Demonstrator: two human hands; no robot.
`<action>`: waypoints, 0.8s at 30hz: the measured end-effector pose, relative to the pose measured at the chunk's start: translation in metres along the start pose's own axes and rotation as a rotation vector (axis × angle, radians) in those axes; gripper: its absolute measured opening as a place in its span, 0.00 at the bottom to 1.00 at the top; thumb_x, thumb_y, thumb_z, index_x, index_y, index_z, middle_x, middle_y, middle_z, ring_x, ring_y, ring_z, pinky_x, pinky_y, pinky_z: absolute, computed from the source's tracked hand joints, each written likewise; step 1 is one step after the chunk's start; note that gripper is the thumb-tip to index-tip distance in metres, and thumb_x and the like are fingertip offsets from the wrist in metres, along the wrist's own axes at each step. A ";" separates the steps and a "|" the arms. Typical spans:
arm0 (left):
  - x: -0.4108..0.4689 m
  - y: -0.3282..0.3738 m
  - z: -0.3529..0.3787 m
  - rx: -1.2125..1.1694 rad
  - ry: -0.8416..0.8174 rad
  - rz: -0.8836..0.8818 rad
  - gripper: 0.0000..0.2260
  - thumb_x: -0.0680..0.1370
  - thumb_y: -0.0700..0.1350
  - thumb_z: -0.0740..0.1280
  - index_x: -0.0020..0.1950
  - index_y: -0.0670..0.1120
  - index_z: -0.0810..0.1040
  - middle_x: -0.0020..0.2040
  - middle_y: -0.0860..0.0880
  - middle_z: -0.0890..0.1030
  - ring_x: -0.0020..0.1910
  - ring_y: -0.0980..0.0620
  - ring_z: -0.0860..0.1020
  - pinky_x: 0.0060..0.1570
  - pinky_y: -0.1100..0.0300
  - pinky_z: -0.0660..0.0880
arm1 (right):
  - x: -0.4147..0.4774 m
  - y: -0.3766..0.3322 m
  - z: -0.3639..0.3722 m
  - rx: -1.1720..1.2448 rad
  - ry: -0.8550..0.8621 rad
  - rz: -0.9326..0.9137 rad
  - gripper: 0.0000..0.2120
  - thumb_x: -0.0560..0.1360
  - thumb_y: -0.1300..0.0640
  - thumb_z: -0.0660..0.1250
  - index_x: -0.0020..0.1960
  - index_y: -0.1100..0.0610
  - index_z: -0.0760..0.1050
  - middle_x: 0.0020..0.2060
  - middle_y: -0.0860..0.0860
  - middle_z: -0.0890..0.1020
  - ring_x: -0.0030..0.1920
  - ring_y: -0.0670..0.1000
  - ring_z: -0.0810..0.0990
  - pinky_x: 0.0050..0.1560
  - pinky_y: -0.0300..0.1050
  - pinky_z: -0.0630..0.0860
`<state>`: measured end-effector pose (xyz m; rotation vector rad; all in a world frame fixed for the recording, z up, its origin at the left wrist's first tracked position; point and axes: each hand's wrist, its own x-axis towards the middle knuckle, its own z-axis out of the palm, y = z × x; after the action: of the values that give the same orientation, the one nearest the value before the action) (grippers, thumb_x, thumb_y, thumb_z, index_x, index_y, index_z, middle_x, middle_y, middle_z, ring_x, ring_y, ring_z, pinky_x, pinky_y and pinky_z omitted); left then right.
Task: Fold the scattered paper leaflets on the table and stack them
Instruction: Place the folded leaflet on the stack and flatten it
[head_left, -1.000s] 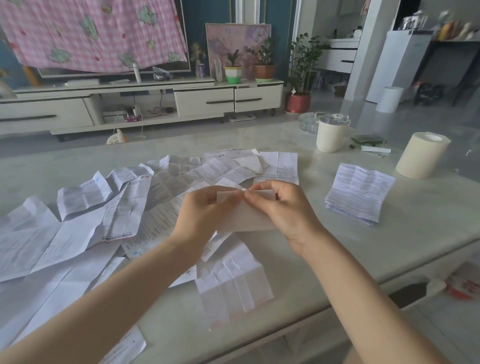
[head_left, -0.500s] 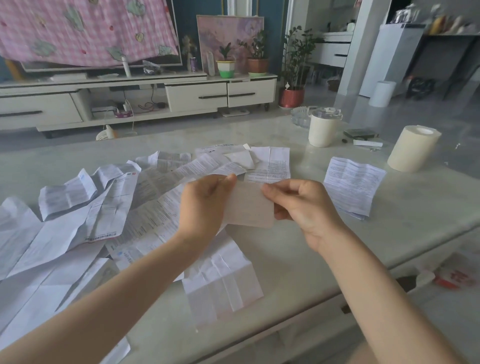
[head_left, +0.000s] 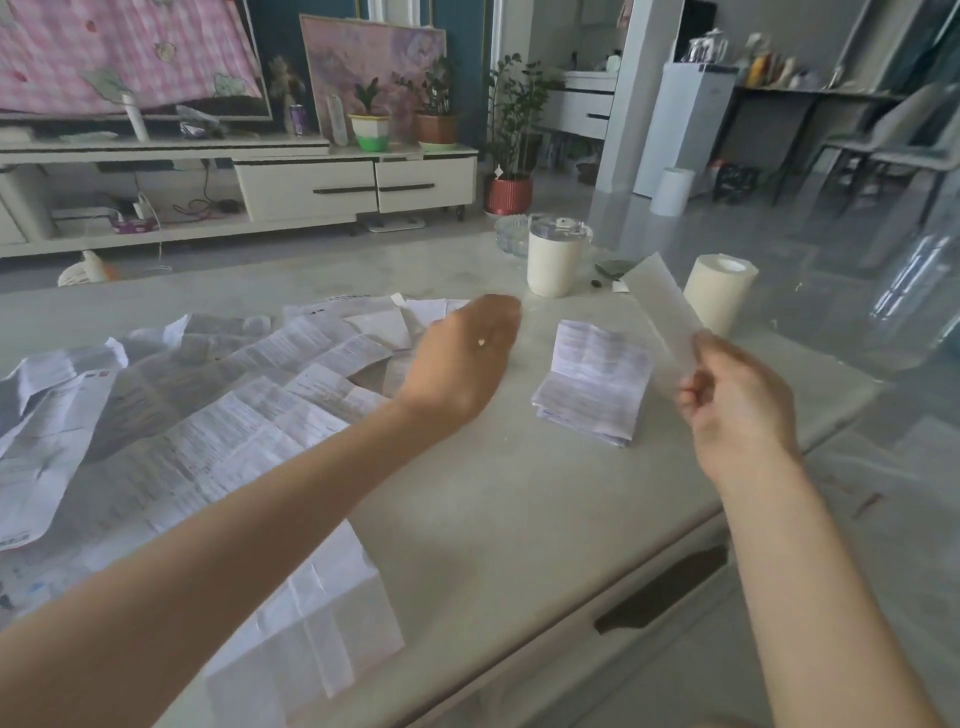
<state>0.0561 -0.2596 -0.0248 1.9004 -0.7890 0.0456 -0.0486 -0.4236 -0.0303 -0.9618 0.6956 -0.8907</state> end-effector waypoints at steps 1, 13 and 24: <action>0.012 0.005 0.009 0.047 -0.045 0.045 0.14 0.82 0.46 0.56 0.62 0.45 0.75 0.59 0.49 0.78 0.58 0.50 0.74 0.54 0.66 0.65 | 0.007 -0.001 -0.002 0.027 0.025 0.026 0.09 0.76 0.62 0.66 0.37 0.54 0.73 0.18 0.44 0.70 0.19 0.42 0.66 0.21 0.32 0.64; 0.047 -0.033 0.066 0.271 -0.396 -0.013 0.17 0.80 0.54 0.56 0.48 0.47 0.82 0.45 0.50 0.84 0.44 0.50 0.78 0.48 0.58 0.74 | 0.049 0.025 -0.003 -0.382 -0.025 -0.016 0.12 0.74 0.64 0.66 0.32 0.55 0.73 0.21 0.50 0.72 0.18 0.42 0.68 0.20 0.33 0.64; 0.053 -0.046 0.081 0.105 -0.079 -0.160 0.07 0.76 0.48 0.67 0.49 0.46 0.77 0.46 0.52 0.79 0.46 0.53 0.76 0.40 0.65 0.66 | 0.053 0.058 -0.010 -1.210 -0.196 -0.214 0.05 0.67 0.60 0.67 0.33 0.57 0.74 0.33 0.55 0.77 0.41 0.59 0.77 0.34 0.44 0.69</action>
<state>0.0974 -0.3409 -0.0803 2.0697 -0.6963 -0.0901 -0.0136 -0.4570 -0.0932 -2.1939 0.9775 -0.4787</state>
